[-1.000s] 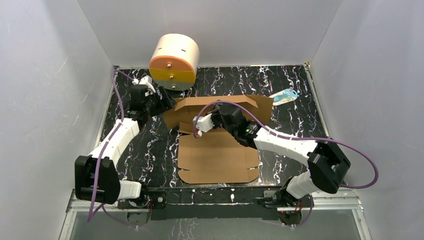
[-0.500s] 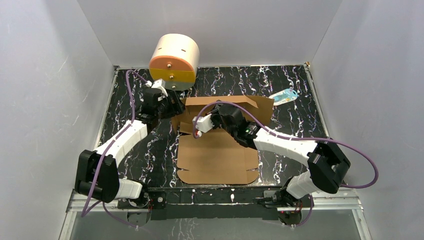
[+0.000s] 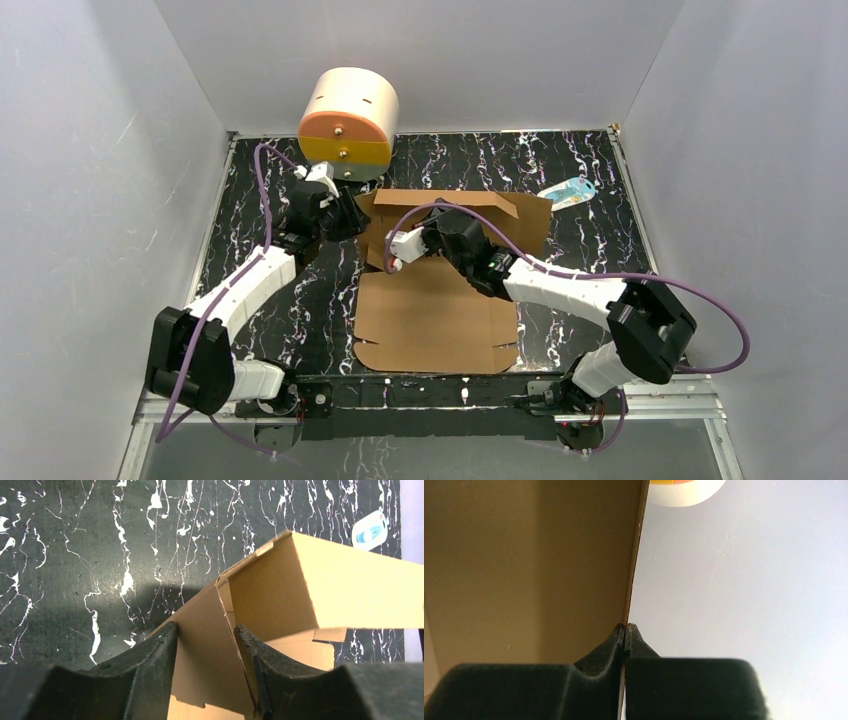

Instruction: Fold the paper box

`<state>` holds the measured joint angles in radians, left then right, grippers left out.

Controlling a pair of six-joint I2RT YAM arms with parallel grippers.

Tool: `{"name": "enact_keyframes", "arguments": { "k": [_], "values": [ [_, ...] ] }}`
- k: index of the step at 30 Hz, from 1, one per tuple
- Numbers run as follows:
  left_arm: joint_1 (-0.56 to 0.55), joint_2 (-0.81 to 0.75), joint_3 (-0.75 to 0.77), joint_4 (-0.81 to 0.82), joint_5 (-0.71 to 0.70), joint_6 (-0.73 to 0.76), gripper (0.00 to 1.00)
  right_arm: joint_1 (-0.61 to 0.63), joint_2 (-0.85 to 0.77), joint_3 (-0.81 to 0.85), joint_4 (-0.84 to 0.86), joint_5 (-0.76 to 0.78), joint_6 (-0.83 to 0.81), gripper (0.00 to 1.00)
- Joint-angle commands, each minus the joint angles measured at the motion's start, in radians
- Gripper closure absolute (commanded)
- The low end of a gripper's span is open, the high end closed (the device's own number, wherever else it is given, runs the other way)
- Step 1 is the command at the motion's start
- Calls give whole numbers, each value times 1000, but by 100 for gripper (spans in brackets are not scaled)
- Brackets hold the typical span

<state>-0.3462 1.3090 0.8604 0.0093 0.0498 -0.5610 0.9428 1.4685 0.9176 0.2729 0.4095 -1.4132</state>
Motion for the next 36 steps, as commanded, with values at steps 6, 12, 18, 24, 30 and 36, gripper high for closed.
{"name": "enact_keyframes", "arguments": {
  "k": [6, 12, 18, 24, 30, 36],
  "values": [
    [-42, -67, 16, -3, 75, -37, 62, 16, 17, -21, 118, -23, -5, 92],
    [-71, -73, 0, -3, 73, -46, 62, 18, 4, -41, 117, -41, -1, 92],
    [-94, -77, -36, -2, 72, -45, 61, 32, -34, -92, 111, -49, 11, 89],
    [-106, -96, -90, 36, 96, -55, 60, 66, -48, -163, 187, 6, -16, 89],
    [-127, -135, -166, 115, 143, -73, 60, 108, -16, -291, 478, 96, -156, 90],
    [-142, -205, -264, 205, 158, -72, 58, 125, -13, -329, 511, 118, -180, 89]
  ]
}}
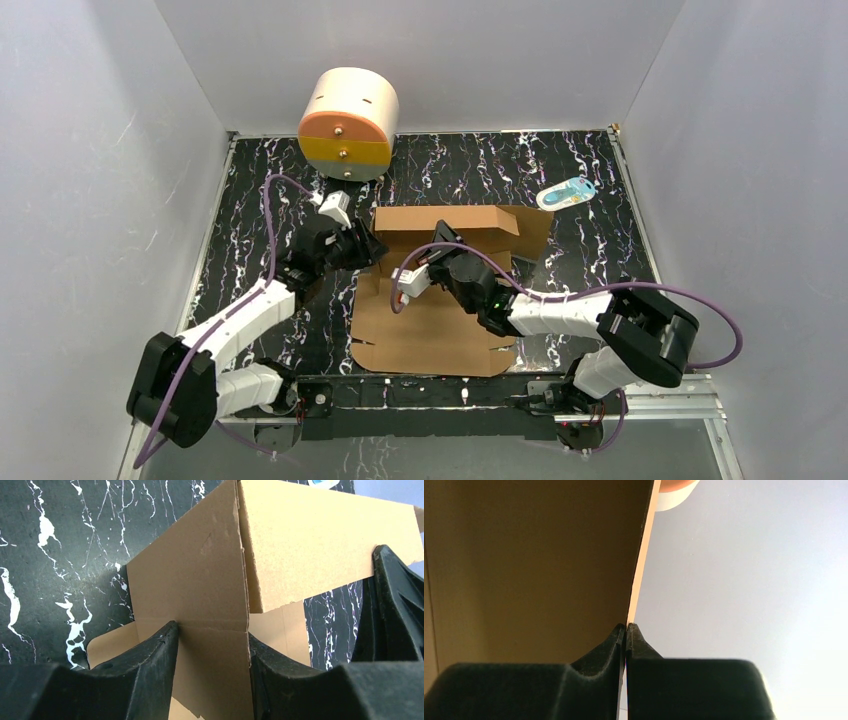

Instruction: Fold the paper box

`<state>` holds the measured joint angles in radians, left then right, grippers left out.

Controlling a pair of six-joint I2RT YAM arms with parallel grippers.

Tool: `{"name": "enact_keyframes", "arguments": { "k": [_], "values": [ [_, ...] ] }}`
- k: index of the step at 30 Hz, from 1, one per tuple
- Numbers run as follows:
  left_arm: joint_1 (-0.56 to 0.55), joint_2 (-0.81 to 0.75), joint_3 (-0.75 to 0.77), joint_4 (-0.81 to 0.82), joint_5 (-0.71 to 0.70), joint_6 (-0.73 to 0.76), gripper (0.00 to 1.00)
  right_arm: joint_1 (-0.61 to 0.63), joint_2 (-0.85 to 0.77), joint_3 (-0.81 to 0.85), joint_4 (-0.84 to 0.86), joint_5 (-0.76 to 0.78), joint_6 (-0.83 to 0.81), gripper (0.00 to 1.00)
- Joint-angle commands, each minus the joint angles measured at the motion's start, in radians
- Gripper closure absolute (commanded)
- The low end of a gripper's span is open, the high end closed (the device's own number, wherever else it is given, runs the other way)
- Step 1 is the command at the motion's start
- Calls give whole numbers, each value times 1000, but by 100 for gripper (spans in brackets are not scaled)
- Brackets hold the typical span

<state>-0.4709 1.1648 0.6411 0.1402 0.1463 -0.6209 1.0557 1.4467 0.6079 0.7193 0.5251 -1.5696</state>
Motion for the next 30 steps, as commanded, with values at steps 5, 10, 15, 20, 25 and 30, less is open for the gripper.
{"name": "enact_keyframes", "arguments": {
  "k": [5, 10, 15, 20, 25, 30],
  "values": [
    [-17, -90, -42, 80, 89, 19, 50, 15, 14, -26, 54, 17, -19, 88],
    [-17, -163, 11, 2, 69, 54, 44, 15, -2, -27, 27, 20, -5, 88],
    [-15, -271, 100, -163, -82, 114, 44, 15, -9, -17, -15, 8, 28, 88],
    [-8, -295, 162, -327, -328, 125, 44, 15, -4, -18, -22, 6, 38, 88],
    [22, -276, 102, -345, -560, 62, 43, 15, -15, -12, -40, -6, 55, 88],
    [210, -229, 14, -164, -396, 14, 46, 14, -21, -10, -55, -16, 65, 88]
  ]
}}
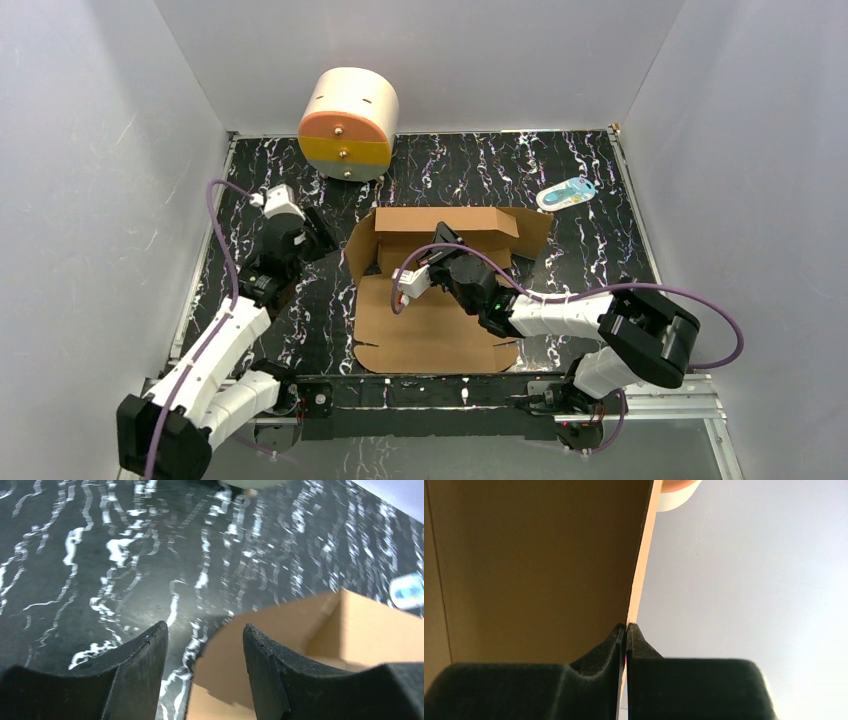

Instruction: Fold the paper box

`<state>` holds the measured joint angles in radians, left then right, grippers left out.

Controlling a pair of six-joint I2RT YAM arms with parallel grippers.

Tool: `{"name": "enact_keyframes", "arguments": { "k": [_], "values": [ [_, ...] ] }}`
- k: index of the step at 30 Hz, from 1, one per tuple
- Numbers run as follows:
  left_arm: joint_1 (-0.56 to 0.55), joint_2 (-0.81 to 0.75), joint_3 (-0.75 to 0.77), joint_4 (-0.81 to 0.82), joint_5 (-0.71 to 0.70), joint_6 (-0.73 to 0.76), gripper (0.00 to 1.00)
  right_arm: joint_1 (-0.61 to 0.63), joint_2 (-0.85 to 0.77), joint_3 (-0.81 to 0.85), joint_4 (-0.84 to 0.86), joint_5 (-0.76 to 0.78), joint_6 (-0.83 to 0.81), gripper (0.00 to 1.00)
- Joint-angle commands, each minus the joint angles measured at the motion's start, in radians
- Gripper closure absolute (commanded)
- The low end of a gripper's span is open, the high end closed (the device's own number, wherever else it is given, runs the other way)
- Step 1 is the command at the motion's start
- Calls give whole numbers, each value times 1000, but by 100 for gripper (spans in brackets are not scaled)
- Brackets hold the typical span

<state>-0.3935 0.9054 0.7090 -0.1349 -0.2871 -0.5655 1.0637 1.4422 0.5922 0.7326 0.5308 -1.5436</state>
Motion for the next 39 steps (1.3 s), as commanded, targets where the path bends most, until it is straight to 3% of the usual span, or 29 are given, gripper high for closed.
{"name": "enact_keyframes", "arguments": {
  "k": [1, 7, 13, 30, 39],
  "values": [
    [170, 55, -55, 127, 87, -39, 46, 7, -17, 7, -70, -22, 39, 88],
    [216, 221, -49, 280, 372, 25, 42, 7, -17, 21, -88, -31, 54, 88],
    [200, 278, -103, 397, 563, 54, 39, 7, -12, 27, -89, -33, 60, 88],
    [108, 211, -313, 664, 565, 176, 39, 7, -23, 50, -137, -62, 77, 88],
    [66, 287, -325, 820, 568, 279, 39, 11, -31, 60, -188, -72, 96, 89]
  ]
}}
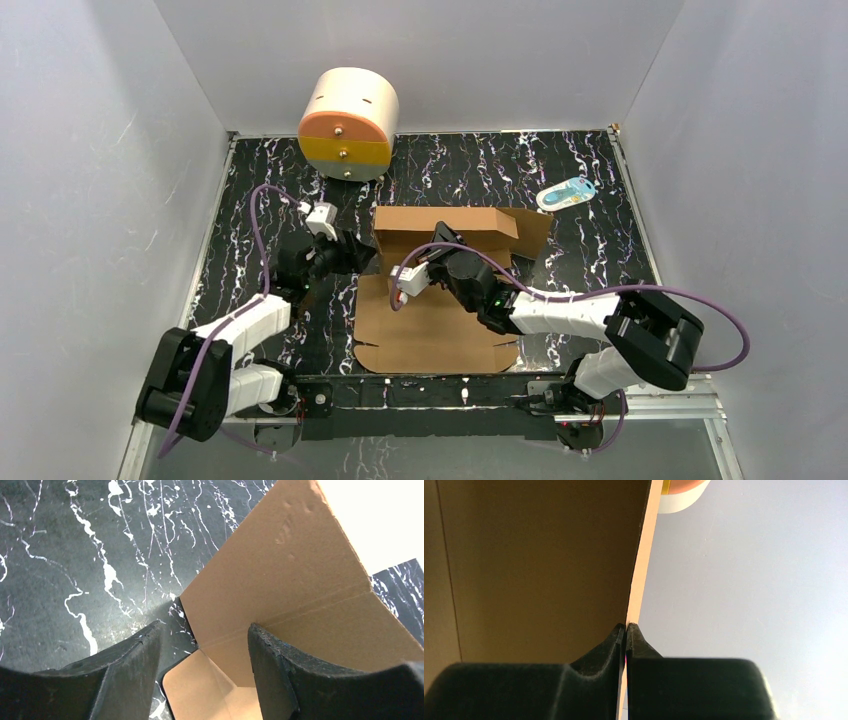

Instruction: Fold the paper box

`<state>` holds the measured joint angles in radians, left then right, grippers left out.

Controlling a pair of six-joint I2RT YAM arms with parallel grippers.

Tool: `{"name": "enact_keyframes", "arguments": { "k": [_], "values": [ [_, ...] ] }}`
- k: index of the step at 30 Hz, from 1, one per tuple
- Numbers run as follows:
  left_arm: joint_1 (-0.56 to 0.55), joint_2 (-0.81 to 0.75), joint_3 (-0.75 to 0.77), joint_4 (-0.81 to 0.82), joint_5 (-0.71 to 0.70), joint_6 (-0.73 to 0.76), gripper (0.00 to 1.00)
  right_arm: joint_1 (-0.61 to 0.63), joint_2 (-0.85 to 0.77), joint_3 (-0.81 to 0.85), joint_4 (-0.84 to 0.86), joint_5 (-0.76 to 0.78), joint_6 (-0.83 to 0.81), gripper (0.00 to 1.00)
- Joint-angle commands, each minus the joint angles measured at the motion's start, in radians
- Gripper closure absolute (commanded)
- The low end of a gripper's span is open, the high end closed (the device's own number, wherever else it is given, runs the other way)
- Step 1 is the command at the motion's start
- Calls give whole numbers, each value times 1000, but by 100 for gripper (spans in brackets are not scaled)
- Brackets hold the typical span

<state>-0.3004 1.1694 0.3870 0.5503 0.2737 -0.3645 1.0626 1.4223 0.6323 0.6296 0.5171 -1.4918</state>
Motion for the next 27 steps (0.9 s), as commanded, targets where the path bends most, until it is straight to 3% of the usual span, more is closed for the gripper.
{"name": "enact_keyframes", "arguments": {
  "k": [1, 13, 27],
  "values": [
    [-36, 32, 0, 144, -1, 87, 39, 14, -12, 24, -92, -60, 45, 89],
    [-101, 136, 1, 305, -100, 143, 39, 23, -13, 66, -191, -85, 75, 89],
    [-114, 214, 14, 392, 86, 141, 34, 24, -8, 82, -229, -90, 99, 89]
  ]
}}
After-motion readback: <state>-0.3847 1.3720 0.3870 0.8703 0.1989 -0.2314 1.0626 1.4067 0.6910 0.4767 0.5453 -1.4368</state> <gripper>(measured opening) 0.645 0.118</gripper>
